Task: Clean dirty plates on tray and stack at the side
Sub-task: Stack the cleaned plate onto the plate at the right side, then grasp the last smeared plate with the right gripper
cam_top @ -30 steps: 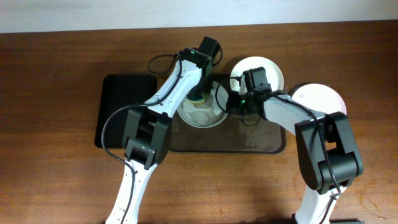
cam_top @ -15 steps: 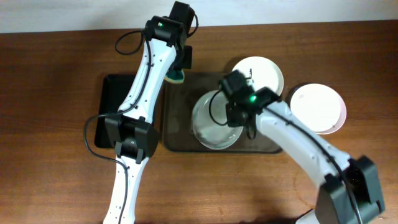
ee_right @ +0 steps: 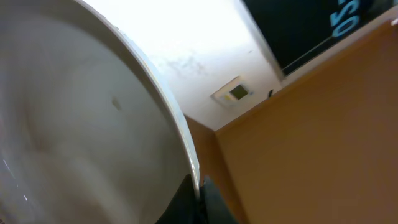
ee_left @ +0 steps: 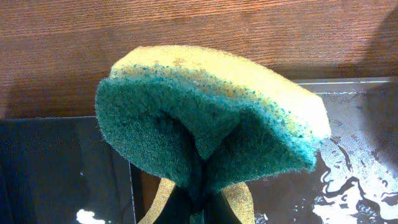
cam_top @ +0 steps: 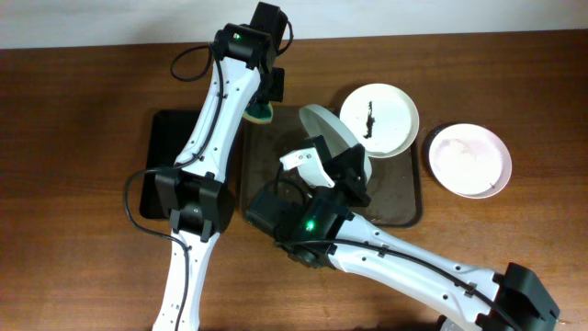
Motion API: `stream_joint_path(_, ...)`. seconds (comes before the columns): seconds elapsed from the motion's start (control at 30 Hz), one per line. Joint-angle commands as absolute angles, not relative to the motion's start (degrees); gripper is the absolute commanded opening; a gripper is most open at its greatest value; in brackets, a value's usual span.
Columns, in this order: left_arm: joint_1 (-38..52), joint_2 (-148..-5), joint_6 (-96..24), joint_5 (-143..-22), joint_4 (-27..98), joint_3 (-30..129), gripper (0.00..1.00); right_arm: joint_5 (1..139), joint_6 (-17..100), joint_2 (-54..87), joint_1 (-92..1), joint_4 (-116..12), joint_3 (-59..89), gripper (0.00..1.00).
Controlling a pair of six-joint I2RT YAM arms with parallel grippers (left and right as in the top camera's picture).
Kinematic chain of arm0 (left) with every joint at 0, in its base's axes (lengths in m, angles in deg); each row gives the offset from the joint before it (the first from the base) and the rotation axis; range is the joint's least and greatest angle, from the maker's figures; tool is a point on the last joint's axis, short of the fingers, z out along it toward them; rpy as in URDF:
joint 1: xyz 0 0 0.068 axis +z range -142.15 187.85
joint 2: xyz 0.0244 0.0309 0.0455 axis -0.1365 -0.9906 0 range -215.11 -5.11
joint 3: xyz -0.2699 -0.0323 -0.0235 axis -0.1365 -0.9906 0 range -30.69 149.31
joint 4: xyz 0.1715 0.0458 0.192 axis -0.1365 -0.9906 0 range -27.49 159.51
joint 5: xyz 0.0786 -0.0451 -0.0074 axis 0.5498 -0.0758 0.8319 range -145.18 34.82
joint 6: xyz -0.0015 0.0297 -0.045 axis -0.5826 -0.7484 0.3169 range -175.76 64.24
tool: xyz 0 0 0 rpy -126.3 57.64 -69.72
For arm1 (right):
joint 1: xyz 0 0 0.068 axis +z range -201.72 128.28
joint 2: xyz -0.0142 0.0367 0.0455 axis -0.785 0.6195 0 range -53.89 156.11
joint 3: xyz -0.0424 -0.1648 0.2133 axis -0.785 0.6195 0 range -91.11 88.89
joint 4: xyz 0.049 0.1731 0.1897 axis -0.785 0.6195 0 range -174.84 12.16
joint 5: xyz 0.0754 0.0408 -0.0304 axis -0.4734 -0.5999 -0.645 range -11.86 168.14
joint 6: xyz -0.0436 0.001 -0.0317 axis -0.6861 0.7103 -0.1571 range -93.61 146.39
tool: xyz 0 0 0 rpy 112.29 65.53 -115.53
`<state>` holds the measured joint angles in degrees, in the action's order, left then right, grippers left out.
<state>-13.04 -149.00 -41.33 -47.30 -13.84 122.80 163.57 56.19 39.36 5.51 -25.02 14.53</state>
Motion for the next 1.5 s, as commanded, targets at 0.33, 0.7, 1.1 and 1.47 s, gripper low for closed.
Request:
stream_joint_path(0.33, -13.0, -148.8, -40.8, -48.5, -13.9, 124.1, 0.0, 87.3, 46.7, 32.3, -25.2, -29.0, 13.6, 0.04)
stream_joint_path(0.7, -13.0, -148.8, -40.8, -48.5, -15.0, 124.1, 0.0, 68.0, 38.0, 33.1, -89.3, -35.6, 21.0, 0.04)
stream_joint_path(1.1, -13.0, -148.8, -40.8, -48.5, -14.6, 124.1, 0.0, 64.6, 37.1, 47.4, -74.9, -43.5, 13.7, 0.43)
stream_joint_path(1.47, -13.0, -148.8, -40.8, -48.5, -14.6, 124.1, 0.0, 68.5, 50.9, 61.7, -53.5, -54.2, 12.9, 0.33)
